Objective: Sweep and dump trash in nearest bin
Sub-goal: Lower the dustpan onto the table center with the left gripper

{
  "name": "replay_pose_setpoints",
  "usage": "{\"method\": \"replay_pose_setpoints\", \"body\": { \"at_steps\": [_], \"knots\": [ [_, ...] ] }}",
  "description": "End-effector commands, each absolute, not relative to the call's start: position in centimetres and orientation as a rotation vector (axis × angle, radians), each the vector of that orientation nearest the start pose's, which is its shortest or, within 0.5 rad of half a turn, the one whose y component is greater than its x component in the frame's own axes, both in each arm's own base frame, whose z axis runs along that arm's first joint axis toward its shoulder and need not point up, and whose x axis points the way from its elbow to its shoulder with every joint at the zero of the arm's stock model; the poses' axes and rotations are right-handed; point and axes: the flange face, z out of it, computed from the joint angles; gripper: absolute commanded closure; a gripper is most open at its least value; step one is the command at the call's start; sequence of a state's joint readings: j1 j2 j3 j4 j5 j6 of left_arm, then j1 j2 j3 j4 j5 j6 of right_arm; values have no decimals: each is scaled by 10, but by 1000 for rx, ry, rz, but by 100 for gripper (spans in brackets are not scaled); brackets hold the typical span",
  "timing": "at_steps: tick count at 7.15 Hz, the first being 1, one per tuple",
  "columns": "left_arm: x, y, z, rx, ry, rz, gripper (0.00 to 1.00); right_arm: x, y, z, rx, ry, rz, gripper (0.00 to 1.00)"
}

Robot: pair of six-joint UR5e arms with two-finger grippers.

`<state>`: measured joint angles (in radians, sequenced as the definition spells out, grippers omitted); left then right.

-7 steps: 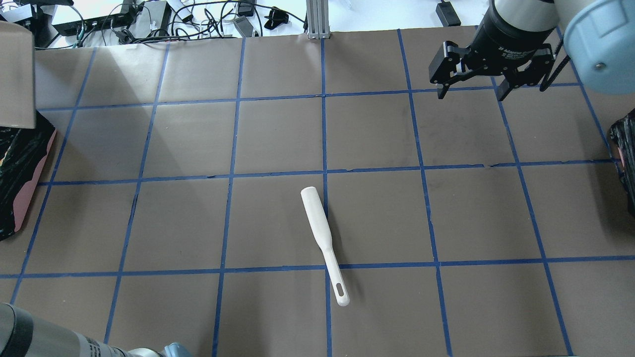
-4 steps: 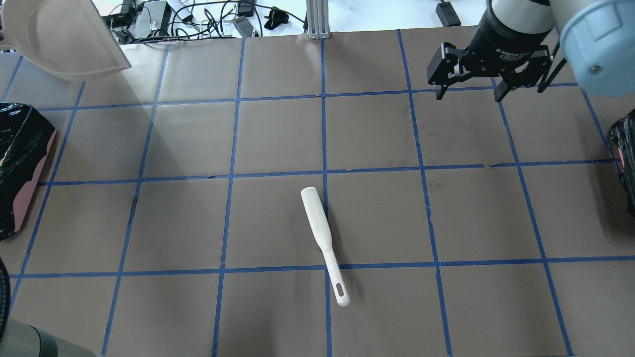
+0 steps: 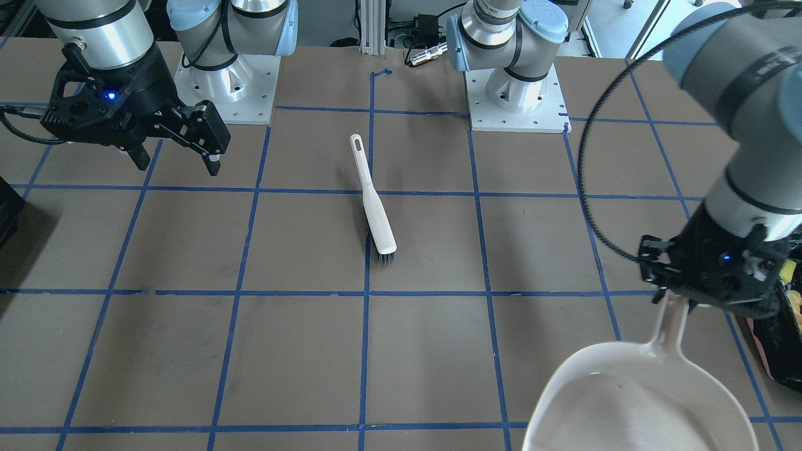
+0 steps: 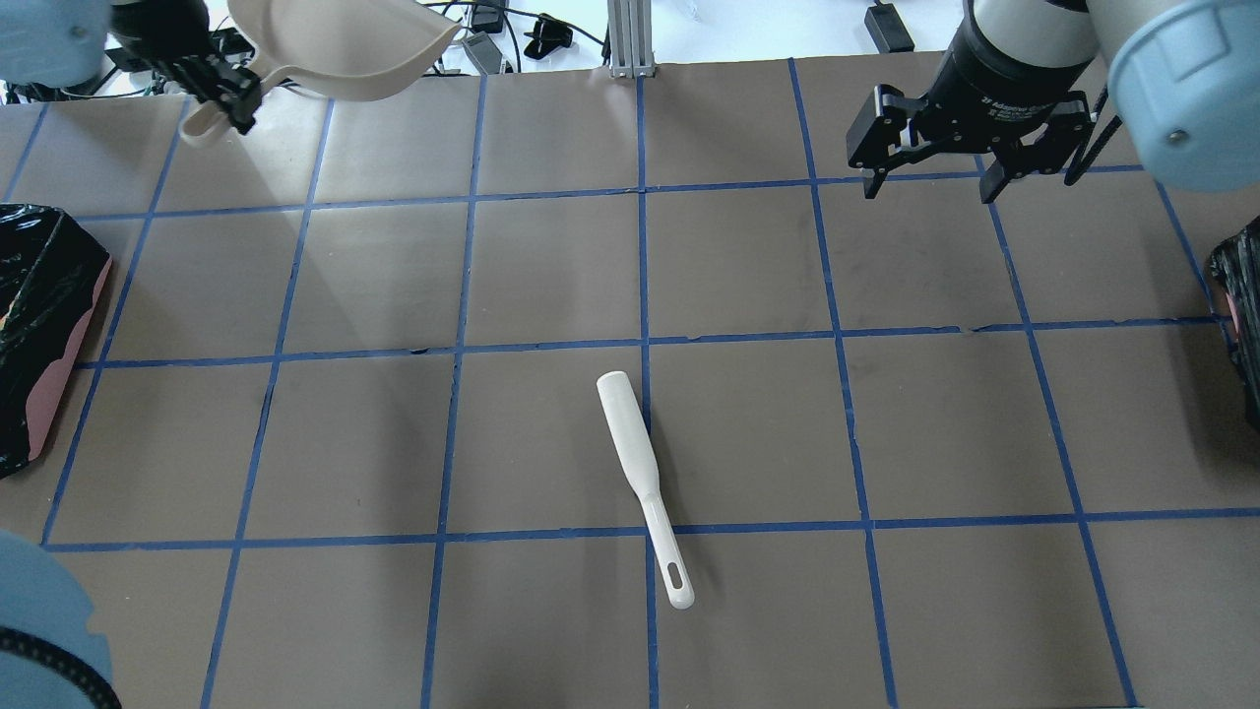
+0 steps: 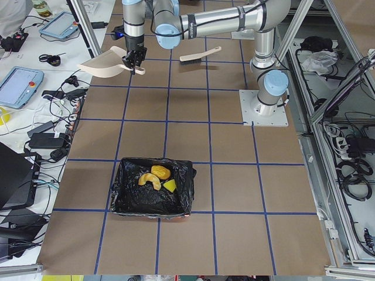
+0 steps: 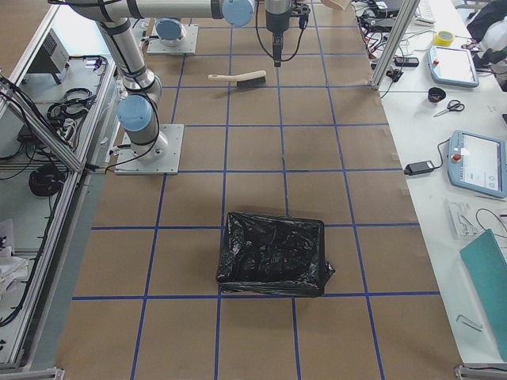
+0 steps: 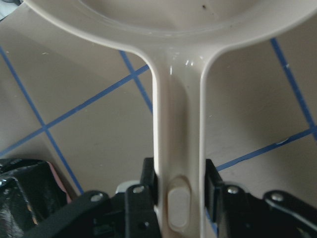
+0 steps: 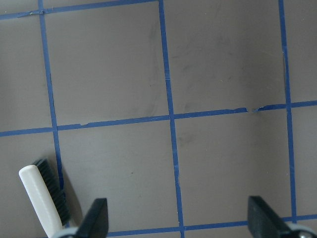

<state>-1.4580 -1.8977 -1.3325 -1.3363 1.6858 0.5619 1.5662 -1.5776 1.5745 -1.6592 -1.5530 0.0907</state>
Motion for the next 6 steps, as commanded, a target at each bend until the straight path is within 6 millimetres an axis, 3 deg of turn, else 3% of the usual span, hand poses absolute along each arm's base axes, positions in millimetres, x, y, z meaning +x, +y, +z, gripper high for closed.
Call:
{"method": "replay_pose_setpoints", "body": {
  "at_steps": [1, 3, 4, 6],
  "knots": [
    [-175, -627, 395, 402, 3046, -82, 100, 133, -499, 498, 154, 3114, -140, 0],
    [-244, -610, 366, 336, 3133, 3, 100, 133, -500, 500, 151, 3111, -159, 0],
    [-281, -597, 350, 392, 3149, 64, 100, 133, -500, 499, 151, 3111, -159, 0],
    [-337, -569, 322, 474, 3150, 219, 100, 133, -501, 499, 151, 3111, -159, 0]
  ]
}}
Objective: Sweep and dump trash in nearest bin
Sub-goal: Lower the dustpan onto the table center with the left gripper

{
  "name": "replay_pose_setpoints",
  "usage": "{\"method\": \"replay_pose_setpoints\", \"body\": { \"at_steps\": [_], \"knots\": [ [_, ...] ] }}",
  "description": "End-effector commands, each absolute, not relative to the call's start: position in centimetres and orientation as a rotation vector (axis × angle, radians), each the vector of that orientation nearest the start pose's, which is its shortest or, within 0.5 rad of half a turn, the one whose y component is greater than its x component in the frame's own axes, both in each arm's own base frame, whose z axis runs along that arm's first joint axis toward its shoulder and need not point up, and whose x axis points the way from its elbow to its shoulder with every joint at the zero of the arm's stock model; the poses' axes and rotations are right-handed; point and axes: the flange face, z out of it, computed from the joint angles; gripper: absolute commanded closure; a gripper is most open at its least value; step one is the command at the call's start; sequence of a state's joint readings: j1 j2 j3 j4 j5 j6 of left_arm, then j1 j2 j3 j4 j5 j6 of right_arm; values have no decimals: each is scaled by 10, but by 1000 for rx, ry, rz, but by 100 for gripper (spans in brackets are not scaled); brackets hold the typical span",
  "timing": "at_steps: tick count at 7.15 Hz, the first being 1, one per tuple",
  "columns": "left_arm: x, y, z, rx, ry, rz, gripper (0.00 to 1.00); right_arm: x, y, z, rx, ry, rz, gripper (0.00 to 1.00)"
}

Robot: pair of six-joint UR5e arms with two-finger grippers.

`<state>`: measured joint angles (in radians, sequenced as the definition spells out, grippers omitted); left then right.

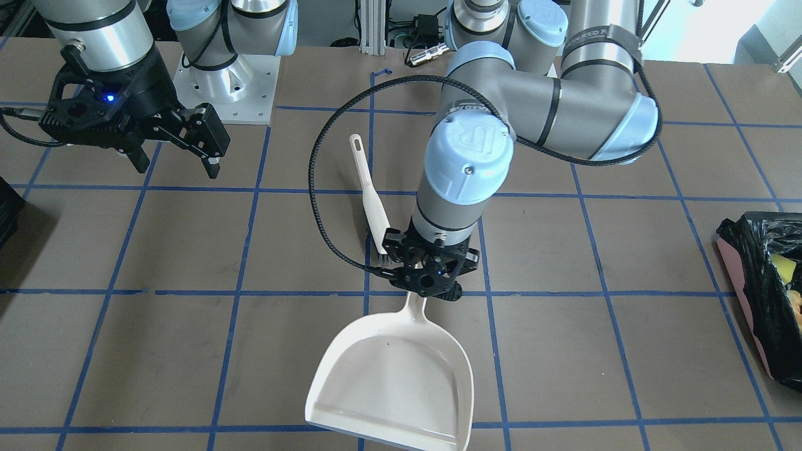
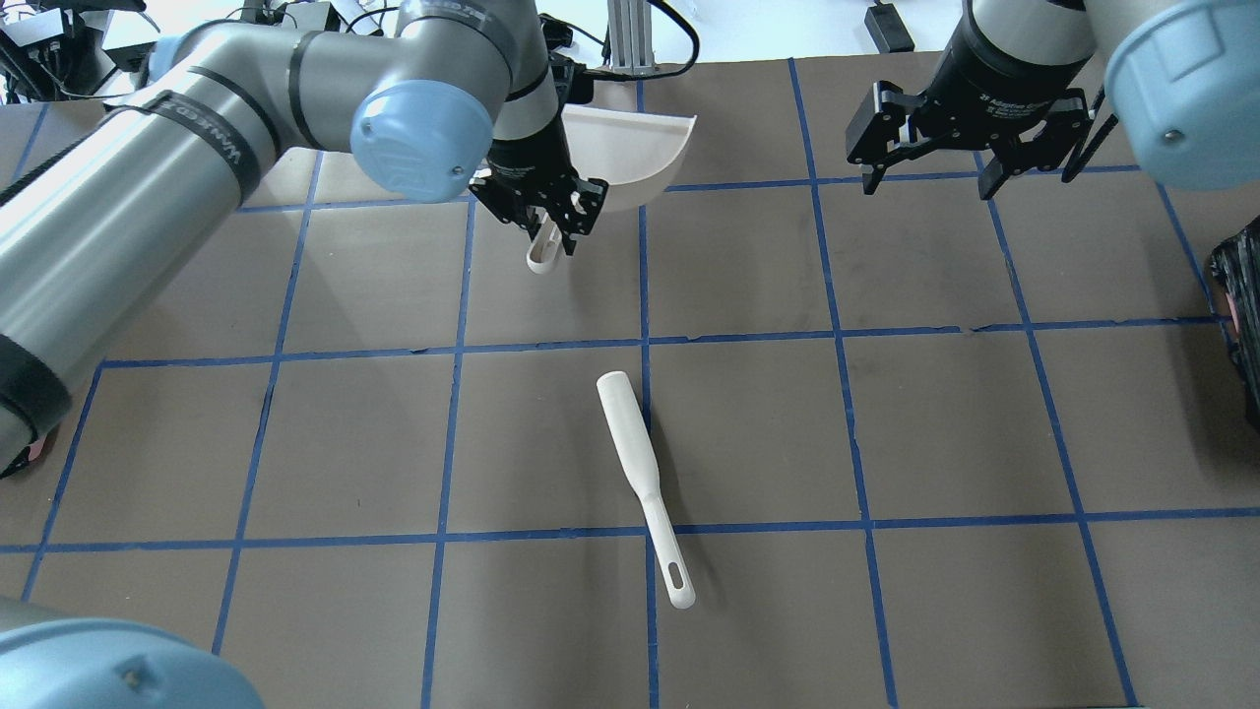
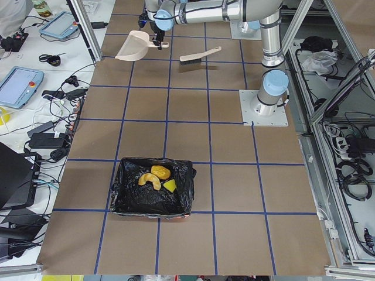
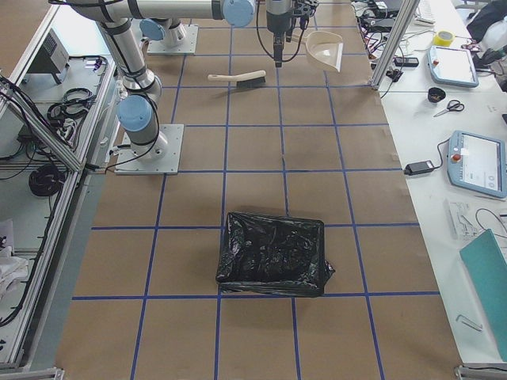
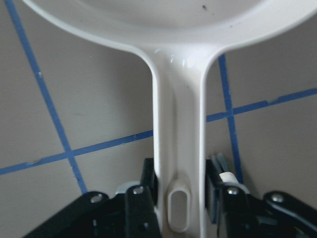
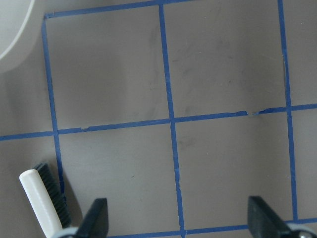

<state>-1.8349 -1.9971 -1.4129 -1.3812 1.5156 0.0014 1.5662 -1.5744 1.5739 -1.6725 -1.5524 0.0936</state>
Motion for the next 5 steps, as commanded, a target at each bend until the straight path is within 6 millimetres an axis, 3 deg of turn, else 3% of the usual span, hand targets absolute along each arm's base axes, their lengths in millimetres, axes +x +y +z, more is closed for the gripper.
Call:
{"method": "replay_pose_setpoints", "body": {
  "at_steps": [1, 5],
  "knots": [
    [-351, -556, 312, 496, 3128, 283, 100, 133, -501, 498, 151, 3111, -156, 0],
    [-352, -554, 274, 418, 3112, 366, 100, 133, -496, 505, 150, 3105, -177, 0]
  ]
}}
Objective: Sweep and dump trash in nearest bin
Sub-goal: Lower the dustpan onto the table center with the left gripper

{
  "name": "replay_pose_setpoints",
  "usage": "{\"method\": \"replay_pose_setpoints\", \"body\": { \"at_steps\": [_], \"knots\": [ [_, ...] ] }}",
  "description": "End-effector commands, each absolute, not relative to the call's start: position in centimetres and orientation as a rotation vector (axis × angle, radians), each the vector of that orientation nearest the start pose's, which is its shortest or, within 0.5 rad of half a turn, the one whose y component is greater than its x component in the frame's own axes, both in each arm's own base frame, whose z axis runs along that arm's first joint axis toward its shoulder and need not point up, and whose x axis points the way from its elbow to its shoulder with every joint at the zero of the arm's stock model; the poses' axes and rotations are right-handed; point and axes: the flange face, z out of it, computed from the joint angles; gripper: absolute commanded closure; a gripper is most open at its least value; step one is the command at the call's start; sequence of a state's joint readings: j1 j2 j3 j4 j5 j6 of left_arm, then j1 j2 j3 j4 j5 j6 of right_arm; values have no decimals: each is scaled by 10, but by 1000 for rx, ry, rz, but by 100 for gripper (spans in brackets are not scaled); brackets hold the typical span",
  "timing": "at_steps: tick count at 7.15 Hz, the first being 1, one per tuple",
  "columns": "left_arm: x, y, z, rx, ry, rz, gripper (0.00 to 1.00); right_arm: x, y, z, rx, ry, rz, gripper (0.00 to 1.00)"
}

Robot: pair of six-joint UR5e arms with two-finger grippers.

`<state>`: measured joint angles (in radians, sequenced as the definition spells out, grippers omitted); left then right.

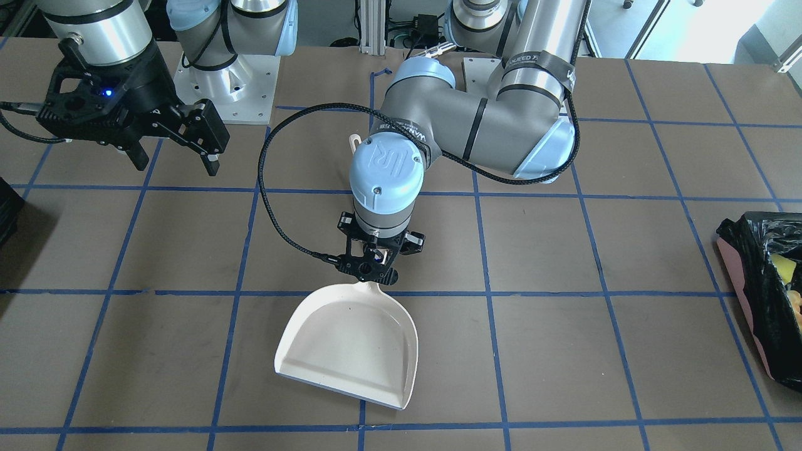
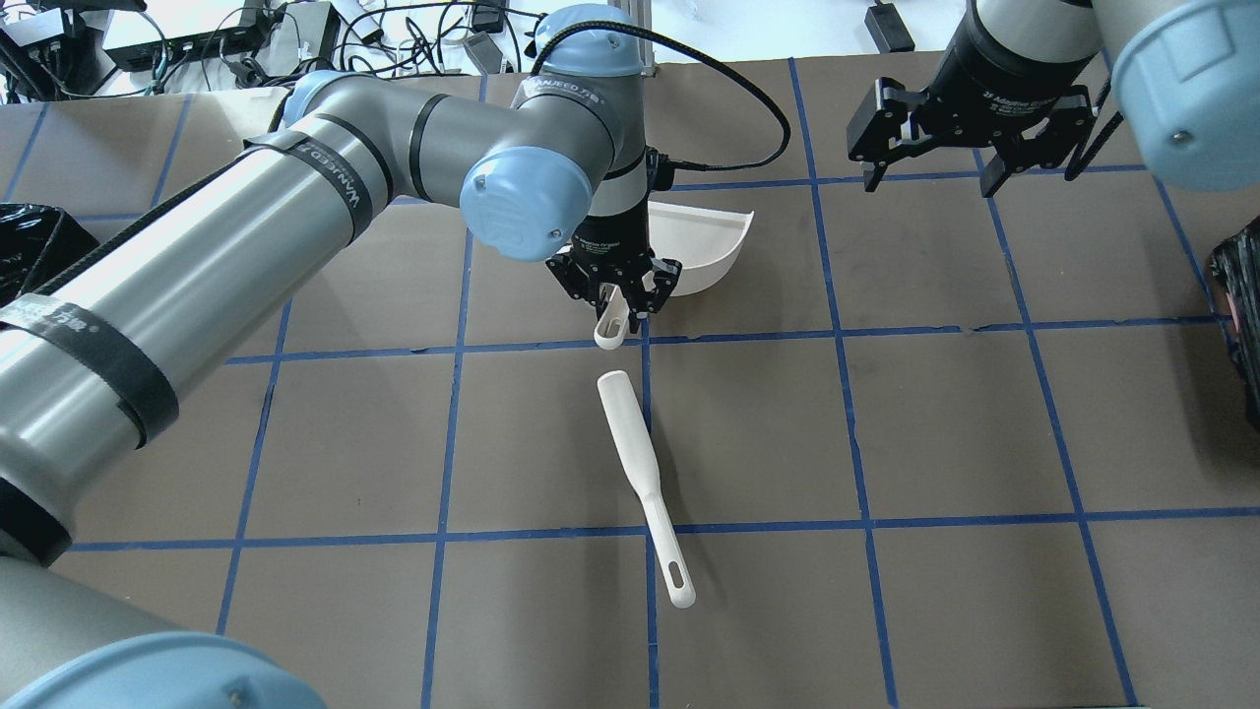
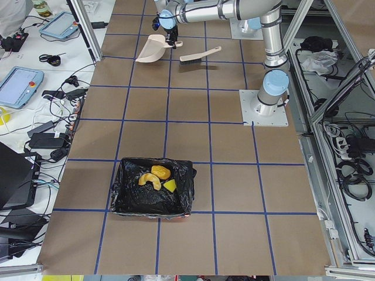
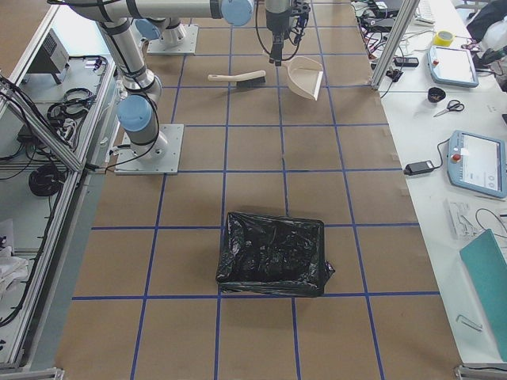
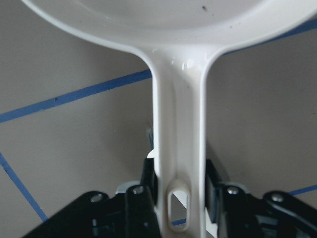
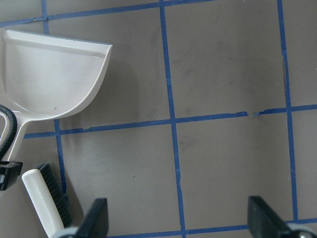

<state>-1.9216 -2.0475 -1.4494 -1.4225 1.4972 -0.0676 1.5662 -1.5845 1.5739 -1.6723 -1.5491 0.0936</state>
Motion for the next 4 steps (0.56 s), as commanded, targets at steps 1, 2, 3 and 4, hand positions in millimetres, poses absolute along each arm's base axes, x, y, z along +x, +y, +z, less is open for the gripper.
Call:
{"method": "replay_pose_setpoints", "body": {
  "at_steps": [1, 2, 3, 4],
  "knots": [
    [-354, -557, 269, 322, 3123, 361, 100, 133, -497, 505, 151, 3105, -175, 0],
    [-355, -557, 268, 288, 3127, 353, 100, 133, -497, 505, 151, 3105, -175, 0],
    [-354, -558, 268, 286, 3126, 352, 100, 133, -497, 504, 151, 3107, -175, 0],
    [-354, -559, 265, 284, 3121, 354, 100, 133, -497, 504, 151, 3107, -173, 0]
  ]
}}
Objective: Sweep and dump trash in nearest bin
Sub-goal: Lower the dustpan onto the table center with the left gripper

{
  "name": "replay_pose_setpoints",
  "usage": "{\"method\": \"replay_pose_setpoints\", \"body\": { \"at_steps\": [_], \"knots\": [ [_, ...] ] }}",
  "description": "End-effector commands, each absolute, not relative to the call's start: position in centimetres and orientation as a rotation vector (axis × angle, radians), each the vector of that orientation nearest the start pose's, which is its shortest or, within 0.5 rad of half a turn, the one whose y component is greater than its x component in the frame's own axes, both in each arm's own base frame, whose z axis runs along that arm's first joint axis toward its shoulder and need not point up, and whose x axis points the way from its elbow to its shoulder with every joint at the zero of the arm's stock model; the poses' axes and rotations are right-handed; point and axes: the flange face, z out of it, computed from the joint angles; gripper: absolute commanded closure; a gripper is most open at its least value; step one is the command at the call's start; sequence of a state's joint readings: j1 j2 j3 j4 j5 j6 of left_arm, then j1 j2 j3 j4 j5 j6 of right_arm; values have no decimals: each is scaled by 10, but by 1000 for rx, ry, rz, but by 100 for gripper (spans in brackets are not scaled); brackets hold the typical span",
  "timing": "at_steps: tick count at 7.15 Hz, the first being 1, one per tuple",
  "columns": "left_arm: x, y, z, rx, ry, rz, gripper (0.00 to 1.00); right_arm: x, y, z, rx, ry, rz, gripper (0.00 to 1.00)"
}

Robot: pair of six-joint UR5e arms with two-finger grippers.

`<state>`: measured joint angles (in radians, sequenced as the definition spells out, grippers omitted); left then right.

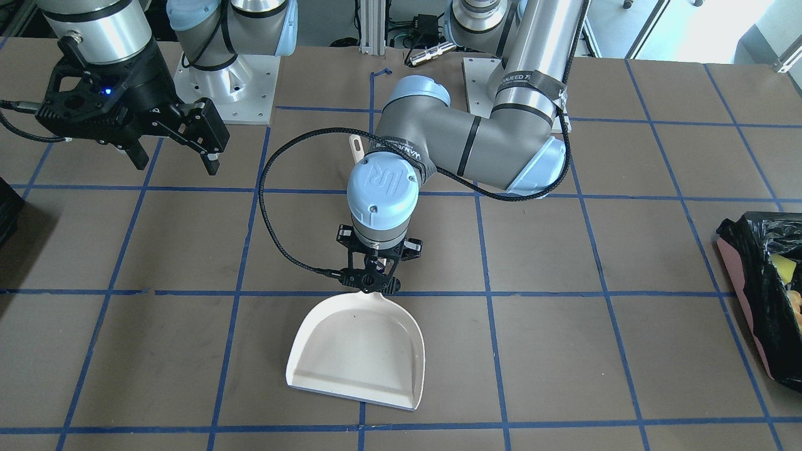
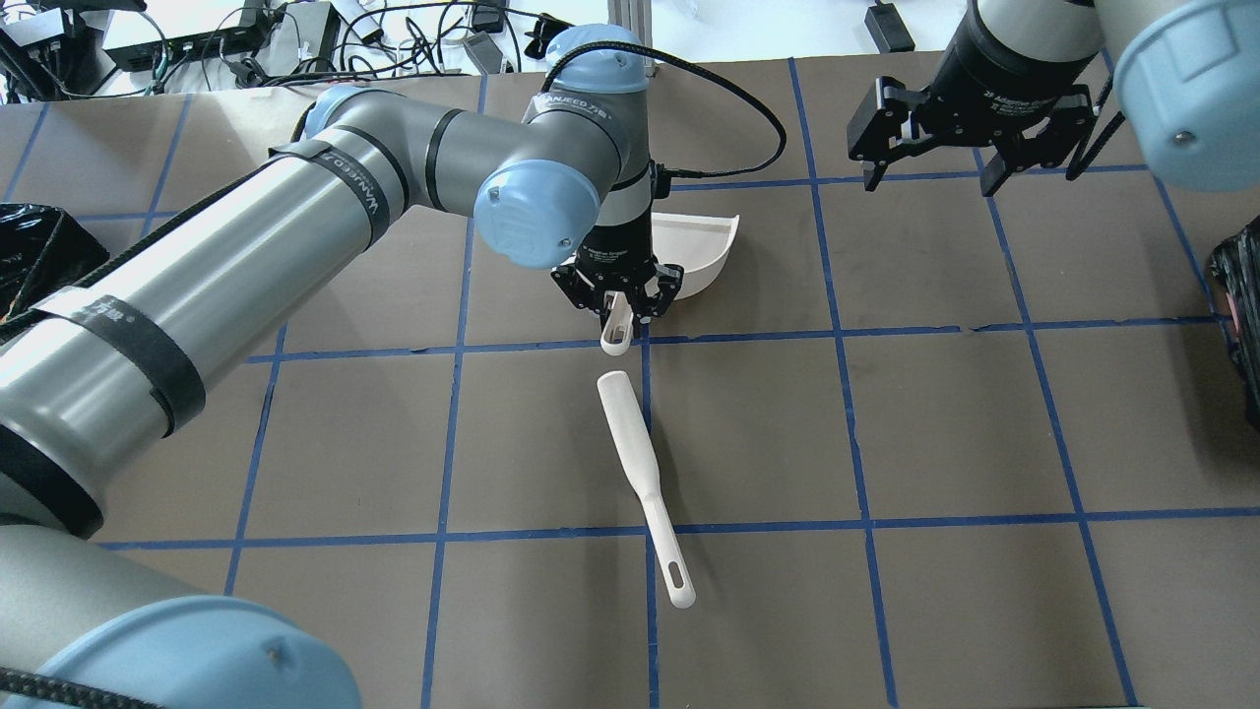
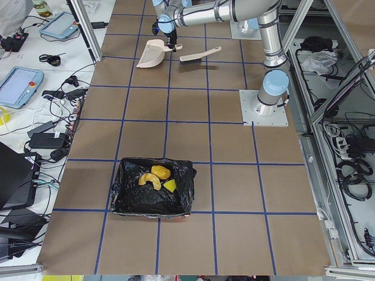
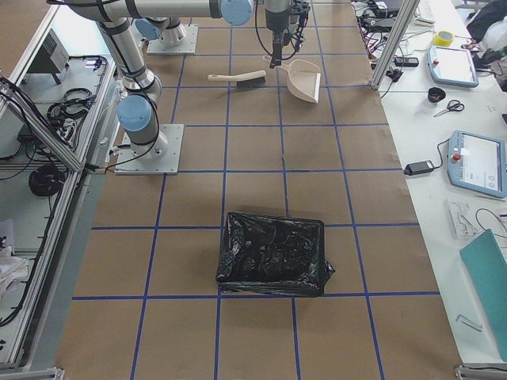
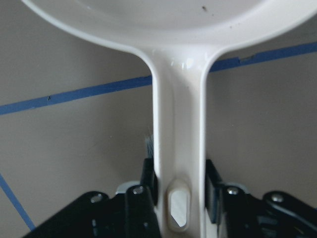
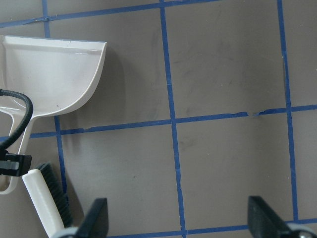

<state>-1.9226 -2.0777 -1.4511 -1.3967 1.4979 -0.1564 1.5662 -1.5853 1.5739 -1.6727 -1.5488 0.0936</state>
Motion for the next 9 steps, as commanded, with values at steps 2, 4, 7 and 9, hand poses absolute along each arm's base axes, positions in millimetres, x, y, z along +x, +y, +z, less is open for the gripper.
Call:
{"method": "replay_pose_setpoints", "body": {
  "at_steps": [2, 4, 7, 9],
  "knots": [
    [-356, -565, 259, 291, 3129, 306, 100, 133, -497, 505, 151, 3105, -175, 0],
    [-358, -570, 249, 244, 3134, 296, 100, 133, -497, 505, 151, 3107, -175, 0],
    [-359, -569, 249, 103, 3143, 304, 100, 133, -498, 503, 151, 3107, -170, 0],
    [-360, -567, 245, 78, 3138, 315, 100, 133, -499, 502, 151, 3107, -166, 0]
  ]
}}
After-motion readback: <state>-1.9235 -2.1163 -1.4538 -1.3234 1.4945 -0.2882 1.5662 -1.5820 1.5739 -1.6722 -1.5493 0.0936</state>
